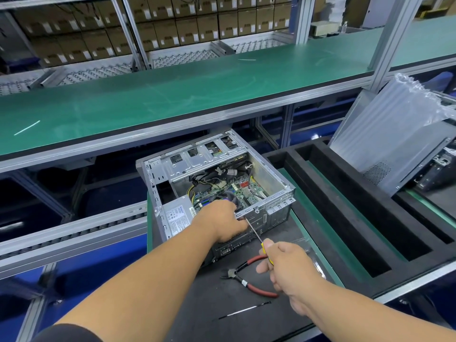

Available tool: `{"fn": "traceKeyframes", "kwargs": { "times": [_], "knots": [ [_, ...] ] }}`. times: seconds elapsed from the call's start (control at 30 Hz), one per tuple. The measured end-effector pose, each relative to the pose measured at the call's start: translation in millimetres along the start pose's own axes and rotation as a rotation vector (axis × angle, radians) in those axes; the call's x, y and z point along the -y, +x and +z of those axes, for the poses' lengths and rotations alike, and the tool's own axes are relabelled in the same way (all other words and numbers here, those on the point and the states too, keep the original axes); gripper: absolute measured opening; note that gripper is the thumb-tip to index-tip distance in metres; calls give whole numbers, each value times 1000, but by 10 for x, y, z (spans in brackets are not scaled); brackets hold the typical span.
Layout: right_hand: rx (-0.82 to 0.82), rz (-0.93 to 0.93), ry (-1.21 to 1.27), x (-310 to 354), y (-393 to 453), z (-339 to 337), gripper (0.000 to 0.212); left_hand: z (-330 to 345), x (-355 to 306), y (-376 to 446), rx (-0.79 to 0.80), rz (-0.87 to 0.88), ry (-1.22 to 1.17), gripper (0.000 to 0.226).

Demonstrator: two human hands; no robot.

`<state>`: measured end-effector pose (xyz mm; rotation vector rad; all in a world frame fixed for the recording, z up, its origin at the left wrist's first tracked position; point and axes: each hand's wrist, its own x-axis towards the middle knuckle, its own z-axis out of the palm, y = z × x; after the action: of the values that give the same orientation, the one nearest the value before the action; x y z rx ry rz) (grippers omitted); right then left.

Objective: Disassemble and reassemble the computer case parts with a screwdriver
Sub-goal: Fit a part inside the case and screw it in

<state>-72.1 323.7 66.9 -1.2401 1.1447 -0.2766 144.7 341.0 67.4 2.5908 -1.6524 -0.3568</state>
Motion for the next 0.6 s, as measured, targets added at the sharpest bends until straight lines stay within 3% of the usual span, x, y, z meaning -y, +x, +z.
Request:
{"fn": "traceKeyframes", "kwargs": {
  "times": [0.13,0.37,0.6],
  "knots": [
    [15,68,49,-9,19,15,42,6,12,6,-3,7,1,48],
    [2,20,94,-5,12,13,20,22,20,17,-1,20,20,58],
    [22,-25,-29,-30,10,10,32,39,6,27,1,-10,65,50]
  ]
}}
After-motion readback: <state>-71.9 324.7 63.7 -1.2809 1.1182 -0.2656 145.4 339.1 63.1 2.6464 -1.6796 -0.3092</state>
